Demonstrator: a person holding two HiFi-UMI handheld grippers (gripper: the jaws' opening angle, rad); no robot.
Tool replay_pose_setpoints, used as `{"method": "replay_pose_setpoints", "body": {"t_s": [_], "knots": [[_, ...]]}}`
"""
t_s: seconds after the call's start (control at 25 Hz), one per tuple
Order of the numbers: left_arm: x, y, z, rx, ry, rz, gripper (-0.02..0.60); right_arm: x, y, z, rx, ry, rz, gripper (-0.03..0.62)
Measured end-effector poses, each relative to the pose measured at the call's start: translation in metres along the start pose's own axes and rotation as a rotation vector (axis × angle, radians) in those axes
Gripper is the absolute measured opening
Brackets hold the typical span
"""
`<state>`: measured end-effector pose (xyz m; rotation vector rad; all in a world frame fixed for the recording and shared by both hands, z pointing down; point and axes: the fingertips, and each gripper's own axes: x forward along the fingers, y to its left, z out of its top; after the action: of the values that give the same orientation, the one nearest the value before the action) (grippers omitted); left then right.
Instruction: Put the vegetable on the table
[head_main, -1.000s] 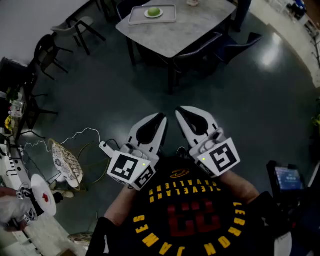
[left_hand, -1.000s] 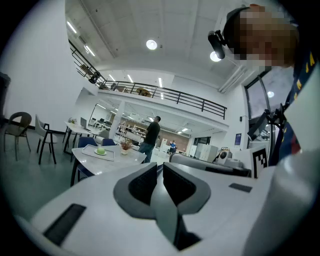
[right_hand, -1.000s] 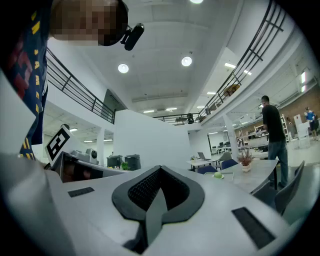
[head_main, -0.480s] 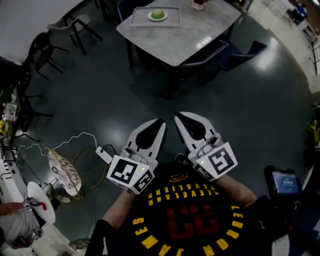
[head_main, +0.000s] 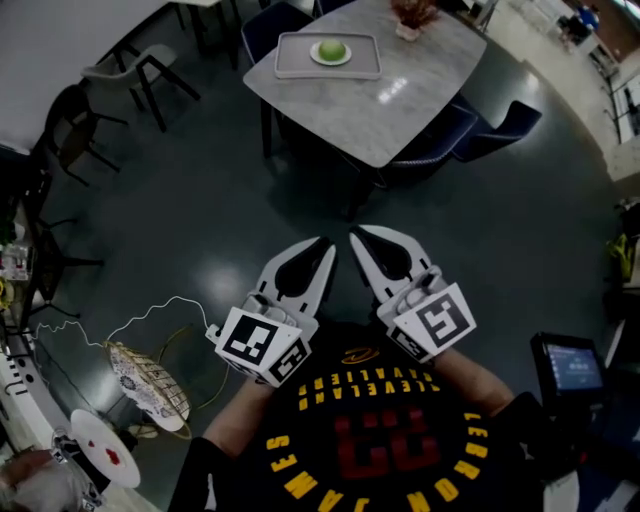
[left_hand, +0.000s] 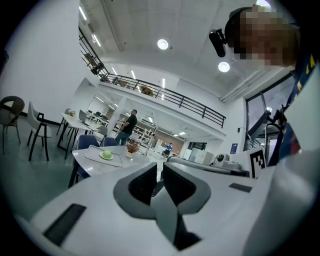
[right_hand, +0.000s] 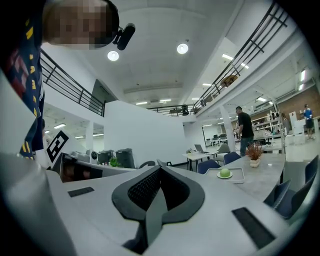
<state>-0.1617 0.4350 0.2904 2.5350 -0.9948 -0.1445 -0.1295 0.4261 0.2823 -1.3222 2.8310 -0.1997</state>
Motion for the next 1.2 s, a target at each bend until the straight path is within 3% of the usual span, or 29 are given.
{"method": "replay_pose_setpoints", "body": {"t_s": [0.28, 0.52, 0.8, 1.04, 1.2], "knots": [[0.025, 0.055, 0.030, -0.054, 0.008, -0.010, 0.038, 0.063, -0.028, 0.005, 0.033, 0.058, -0.029, 0.005], [0.058, 0.089, 0.033, -0.066, 0.028, 0.010, 0.038, 0.101, -0.058, -0.007, 0.075, 0.079, -0.005, 0.005], [0.108, 0.139, 0.056, -0.021, 0.027, 0.113, 0.038, 0.164, -0.113, 0.001, 0.132, 0.034, 0.095, 0.005], [0.177, 0.152, 0.085, 0.035, 0.058, 0.146, 0.038, 0.196, -0.175, 0.036, 0.141, -0.039, 0.143, 0.005], [0.217, 0.155, 0.092, 0.060, 0.067, 0.143, 0.038, 0.202, -0.221, 0.043, 0.174, -0.063, 0.124, 0.005]]}}
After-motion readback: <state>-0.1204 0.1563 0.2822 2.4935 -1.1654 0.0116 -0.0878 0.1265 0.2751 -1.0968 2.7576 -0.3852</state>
